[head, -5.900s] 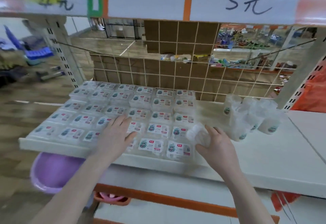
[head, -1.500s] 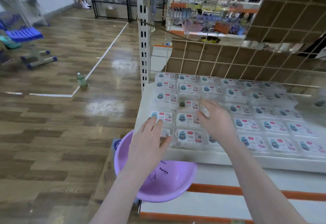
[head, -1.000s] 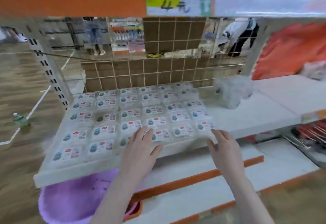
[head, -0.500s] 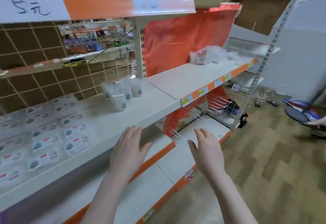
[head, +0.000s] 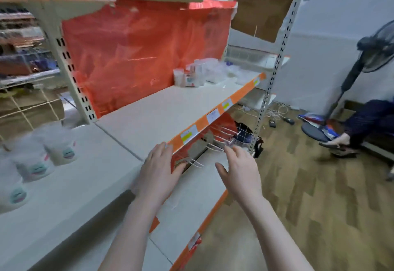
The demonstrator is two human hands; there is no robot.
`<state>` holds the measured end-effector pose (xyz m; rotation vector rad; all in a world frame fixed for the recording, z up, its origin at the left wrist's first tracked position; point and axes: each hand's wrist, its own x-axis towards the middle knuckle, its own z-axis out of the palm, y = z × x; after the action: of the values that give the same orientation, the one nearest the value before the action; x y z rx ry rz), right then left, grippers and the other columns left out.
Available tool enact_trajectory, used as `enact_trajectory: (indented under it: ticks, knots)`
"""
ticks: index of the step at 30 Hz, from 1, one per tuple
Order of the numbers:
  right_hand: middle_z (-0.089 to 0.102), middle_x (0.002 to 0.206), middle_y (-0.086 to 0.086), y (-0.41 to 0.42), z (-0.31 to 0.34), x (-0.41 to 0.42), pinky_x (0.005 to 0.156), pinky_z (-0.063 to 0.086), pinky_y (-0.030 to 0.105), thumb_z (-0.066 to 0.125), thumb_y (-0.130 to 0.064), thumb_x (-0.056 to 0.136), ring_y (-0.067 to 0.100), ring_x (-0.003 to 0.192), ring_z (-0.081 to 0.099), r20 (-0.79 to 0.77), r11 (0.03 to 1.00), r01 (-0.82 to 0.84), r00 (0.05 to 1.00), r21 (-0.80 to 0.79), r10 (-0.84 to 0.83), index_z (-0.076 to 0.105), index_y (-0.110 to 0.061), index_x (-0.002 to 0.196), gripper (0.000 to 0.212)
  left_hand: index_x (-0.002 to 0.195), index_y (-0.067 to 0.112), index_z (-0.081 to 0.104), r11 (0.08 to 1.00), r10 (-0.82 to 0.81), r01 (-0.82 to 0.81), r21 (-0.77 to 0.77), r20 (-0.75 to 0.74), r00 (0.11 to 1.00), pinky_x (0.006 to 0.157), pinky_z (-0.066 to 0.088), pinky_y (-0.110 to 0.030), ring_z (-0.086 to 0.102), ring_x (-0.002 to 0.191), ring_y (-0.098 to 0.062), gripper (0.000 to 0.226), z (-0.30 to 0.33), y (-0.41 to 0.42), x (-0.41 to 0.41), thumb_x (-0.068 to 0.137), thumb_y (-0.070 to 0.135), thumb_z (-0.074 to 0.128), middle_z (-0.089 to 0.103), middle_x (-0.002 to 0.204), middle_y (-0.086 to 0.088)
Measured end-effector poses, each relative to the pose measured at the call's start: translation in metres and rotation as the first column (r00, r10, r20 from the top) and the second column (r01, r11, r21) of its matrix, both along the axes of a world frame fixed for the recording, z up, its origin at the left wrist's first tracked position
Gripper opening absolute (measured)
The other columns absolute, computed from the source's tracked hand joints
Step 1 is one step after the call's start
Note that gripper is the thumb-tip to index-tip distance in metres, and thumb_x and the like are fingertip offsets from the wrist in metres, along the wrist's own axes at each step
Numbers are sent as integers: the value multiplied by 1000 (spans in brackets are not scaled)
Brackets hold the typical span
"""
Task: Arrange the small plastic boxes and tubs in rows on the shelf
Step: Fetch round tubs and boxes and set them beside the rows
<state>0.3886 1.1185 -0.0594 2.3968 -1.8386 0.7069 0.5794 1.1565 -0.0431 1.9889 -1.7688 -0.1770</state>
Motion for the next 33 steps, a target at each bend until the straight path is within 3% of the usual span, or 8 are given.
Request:
enact_trajectory:
  ticks: [4,8,12,20,26,33]
  knots:
    - [55,107,6,-92,7,-11,87,38,32,54,-32,89,26,105,50,-36,1000,-21,999,14,21,55,-10,117,35,142,14,37,999,27,-27,-24,2,1000,109,16,-27,26,138,-21,59,5,-91,-6,91,39,55,31,150,-7]
    - [58,96,10,-165,18,-15,79,42,36,60,-18,83,30,94,54,54,999,-38,998,11,38,61,-4,107,28,146,15,31,997,71,-71,-5,12,997,112,14,-28,18,142,-19,62,11,-155,-5,93,41,52,23,155,-5]
    - [58,94,8,-231,24,-20,75,43,37,57,-19,86,28,90,53,78,998,-61,995,25,58,61,-7,111,28,147,18,29,991,131,-131,6,13,991,113,16,-29,17,143,-17,62,13,-202,-6,94,42,50,21,156,-2]
    - [58,113,20,-379,13,-49,87,39,41,61,-17,85,37,107,51,115,985,-159,982,62,151,56,2,122,42,148,21,26,962,274,-274,-1,-11,962,113,16,-29,13,144,-15,61,-2,-303,-42,95,44,46,19,157,2]
    - [58,113,23,-508,10,-92,87,42,45,62,-13,83,40,106,52,77,949,-302,952,91,295,57,2,121,42,148,20,26,913,407,-407,21,-64,911,114,12,-26,12,144,-14,62,-15,-404,-100,94,44,47,18,157,1]
    - [53,129,15,-610,9,-129,100,31,35,63,-19,86,32,121,46,64,850,-488,872,200,486,53,-2,129,47,148,20,27,894,448,-446,53,-46,893,113,11,-24,11,144,-11,63,-12,-492,-142,93,45,49,18,157,2]
